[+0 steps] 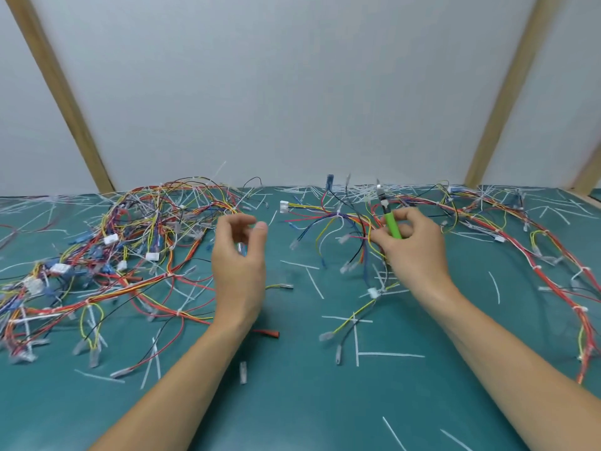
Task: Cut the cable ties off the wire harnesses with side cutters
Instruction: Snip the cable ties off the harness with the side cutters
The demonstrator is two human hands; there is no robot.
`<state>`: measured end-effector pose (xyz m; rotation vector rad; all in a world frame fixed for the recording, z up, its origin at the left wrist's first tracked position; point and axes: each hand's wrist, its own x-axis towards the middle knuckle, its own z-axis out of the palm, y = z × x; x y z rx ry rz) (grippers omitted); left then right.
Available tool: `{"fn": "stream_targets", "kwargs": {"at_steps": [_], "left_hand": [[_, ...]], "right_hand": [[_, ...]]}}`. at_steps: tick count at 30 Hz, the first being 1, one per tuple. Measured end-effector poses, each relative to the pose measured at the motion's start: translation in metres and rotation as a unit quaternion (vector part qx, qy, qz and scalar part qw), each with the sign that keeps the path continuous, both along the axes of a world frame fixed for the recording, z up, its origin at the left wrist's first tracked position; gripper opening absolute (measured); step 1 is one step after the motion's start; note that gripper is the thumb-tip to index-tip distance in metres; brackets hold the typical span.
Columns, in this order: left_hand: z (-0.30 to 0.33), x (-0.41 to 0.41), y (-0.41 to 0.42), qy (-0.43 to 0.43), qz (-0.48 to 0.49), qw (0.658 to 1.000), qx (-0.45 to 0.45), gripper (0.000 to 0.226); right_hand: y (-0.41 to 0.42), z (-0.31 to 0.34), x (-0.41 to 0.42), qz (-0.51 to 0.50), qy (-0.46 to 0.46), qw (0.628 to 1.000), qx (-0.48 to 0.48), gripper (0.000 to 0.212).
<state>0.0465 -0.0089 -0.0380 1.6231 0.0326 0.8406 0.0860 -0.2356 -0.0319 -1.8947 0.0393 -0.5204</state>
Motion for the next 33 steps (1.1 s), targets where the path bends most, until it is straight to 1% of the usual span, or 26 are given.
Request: {"fn": "stream_targets", "kwargs": {"at_steps": [1,2,3,5,7,10,13,16,17,18,21,24,26,28,30,31,33], "left_hand": [[-0.001,-0.002,-0.002,-0.018,0.005,0.998,0.054,0.008],[-0.001,-0.003,-0.004,-0.014,-0.017,0.997,0.081,0.01],[-0.002,-0.003,-0.008,0.009,-0.063,0.995,0.08,0.013],[-0.005,-0.003,-0.016,0.078,-0.153,0.984,0.038,0.017],[-0.008,-0.001,-0.018,0.131,-0.181,0.975,-0.009,0.02],[-0.008,0.005,-0.01,0.173,-0.196,0.96,-0.099,0.019],[-0.01,0.009,-0.005,0.203,-0.191,0.946,-0.165,0.022],[-0.012,0.01,-0.004,0.206,-0.187,0.935,-0.22,0.021],[-0.012,0.011,-0.003,0.198,-0.179,0.937,-0.224,0.022],[-0.012,0.01,-0.002,0.186,-0.162,0.946,-0.209,0.023],[-0.011,0.008,0.0,0.145,-0.098,0.98,-0.099,0.018],[-0.009,0.004,-0.001,0.084,-0.076,0.994,-0.003,0.007],[-0.009,0.004,-0.002,0.065,-0.062,0.995,0.044,0.007],[-0.011,0.006,-0.002,0.08,-0.066,0.992,0.073,0.004],[-0.014,0.009,-0.001,0.105,-0.073,0.987,0.098,0.007],[-0.015,0.01,0.0,0.111,-0.083,0.986,0.094,0.009],[-0.014,0.011,0.002,0.11,-0.11,0.986,0.053,0.011]], "right_hand": [[0.004,-0.003,-0.002,0.008,0.007,1.0,0.012,0.02],[0.008,-0.005,-0.004,0.017,0.003,1.0,0.024,0.02],[0.012,-0.006,-0.008,0.029,-0.01,0.999,0.037,0.021],[0.021,-0.007,-0.015,0.071,-0.043,0.995,0.052,0.024],[0.028,-0.009,-0.022,0.132,-0.063,0.988,0.048,0.026],[0.037,-0.013,-0.03,0.201,-0.052,0.978,0.026,0.024],[0.04,-0.012,-0.034,0.26,-0.027,0.965,0.021,0.021],[0.036,-0.01,-0.035,0.293,-0.021,0.956,0.009,0.019],[0.035,-0.01,-0.035,0.294,-0.025,0.955,-0.005,0.019],[0.035,-0.01,-0.035,0.29,-0.032,0.956,-0.022,0.02],[0.036,-0.011,-0.036,0.273,-0.063,0.958,-0.057,0.022],[0.036,-0.015,-0.037,0.255,-0.094,0.957,-0.104,0.022],[0.036,-0.017,-0.037,0.249,-0.102,0.955,-0.125,0.02],[0.036,-0.018,-0.038,0.25,-0.103,0.954,-0.127,0.019],[0.035,-0.017,-0.038,0.25,-0.104,0.954,-0.127,0.02],[0.035,-0.017,-0.037,0.25,-0.102,0.954,-0.128,0.02],[0.035,-0.017,-0.035,0.249,-0.084,0.959,-0.104,0.018]]}}
